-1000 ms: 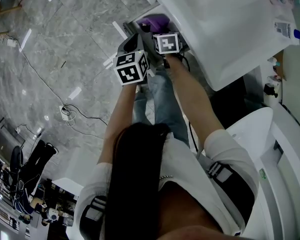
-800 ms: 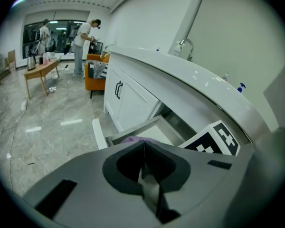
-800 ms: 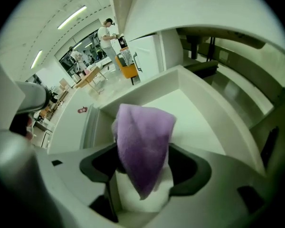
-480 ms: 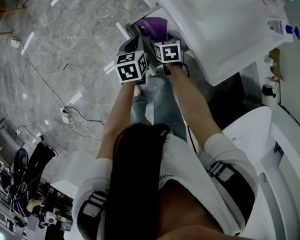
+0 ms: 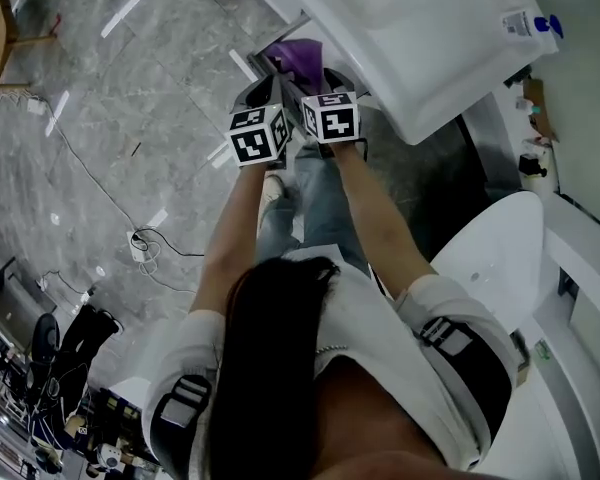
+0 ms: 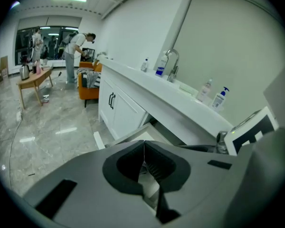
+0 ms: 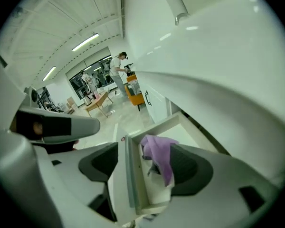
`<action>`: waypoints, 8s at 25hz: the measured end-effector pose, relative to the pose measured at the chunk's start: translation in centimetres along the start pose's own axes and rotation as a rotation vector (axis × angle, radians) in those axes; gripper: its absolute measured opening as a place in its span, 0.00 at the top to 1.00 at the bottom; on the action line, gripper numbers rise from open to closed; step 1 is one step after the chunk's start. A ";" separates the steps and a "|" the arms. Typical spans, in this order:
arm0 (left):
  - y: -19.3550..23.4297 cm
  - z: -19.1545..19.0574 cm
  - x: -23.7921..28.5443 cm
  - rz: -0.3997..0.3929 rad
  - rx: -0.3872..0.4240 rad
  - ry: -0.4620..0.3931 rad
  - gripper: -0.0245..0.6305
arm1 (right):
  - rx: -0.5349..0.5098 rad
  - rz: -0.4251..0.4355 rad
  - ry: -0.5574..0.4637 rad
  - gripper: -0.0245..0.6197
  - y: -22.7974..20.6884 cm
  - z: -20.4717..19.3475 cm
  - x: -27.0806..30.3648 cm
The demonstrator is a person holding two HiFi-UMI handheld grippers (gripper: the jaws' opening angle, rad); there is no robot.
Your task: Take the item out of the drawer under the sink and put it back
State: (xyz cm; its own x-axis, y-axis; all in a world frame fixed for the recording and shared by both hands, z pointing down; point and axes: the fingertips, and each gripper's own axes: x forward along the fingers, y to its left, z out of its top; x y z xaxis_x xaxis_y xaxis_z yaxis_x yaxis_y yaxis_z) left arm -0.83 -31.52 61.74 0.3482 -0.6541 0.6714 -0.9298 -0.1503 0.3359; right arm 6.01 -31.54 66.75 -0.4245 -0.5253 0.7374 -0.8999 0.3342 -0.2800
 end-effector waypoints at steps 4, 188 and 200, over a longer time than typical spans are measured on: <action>-0.6 1.4 -1.8 -0.017 0.018 -0.046 0.96 | 0.014 -0.020 -0.100 0.45 0.8 2.2 -3.1; -2.0 6.7 -12.4 -0.129 0.044 -0.238 0.96 | -0.130 -0.203 -0.289 0.84 6.2 8.5 -13.3; -4.9 8.0 -17.8 -0.158 0.104 -0.346 0.96 | -0.191 -0.232 -0.498 0.84 9.0 10.2 -21.3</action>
State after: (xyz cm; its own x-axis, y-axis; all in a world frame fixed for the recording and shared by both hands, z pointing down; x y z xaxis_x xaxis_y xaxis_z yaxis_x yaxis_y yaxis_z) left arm -3.38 -25.04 42.88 0.4439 -0.8256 0.3483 -0.8813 -0.3319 0.3364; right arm 5.90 -25.36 42.24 -0.2557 -0.8909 0.3755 -0.9606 0.2777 0.0047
